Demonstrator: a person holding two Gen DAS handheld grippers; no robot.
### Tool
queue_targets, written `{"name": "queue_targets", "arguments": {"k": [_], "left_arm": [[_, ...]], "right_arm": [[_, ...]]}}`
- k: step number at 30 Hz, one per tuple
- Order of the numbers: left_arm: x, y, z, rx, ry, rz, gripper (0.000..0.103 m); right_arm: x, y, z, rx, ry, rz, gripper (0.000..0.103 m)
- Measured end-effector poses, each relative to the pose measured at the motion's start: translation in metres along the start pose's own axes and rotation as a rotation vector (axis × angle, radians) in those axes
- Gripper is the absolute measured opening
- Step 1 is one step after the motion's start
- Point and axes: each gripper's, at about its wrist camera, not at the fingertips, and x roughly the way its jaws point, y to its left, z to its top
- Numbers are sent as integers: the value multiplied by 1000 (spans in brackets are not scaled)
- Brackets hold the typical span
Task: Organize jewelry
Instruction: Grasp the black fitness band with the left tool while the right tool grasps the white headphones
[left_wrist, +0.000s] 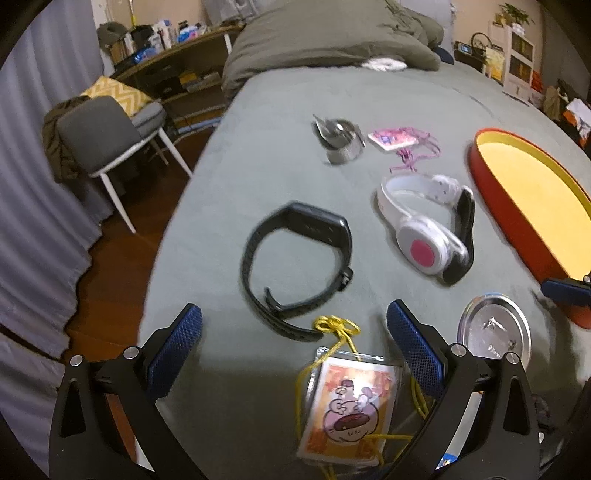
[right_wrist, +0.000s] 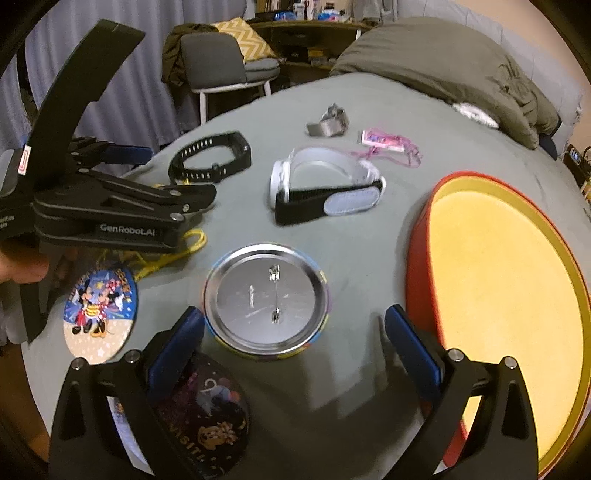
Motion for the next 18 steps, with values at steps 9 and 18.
{"name": "queue_targets", "arguments": {"k": [9,18], "left_arm": [[-4,24,20,-104,5,-4,98],[5,8,39,-35,8,-30,98]], "right_arm": [[-28,0,16,-8,-101,52,95],[-32,-32,55,61,-130,93,95]]}}
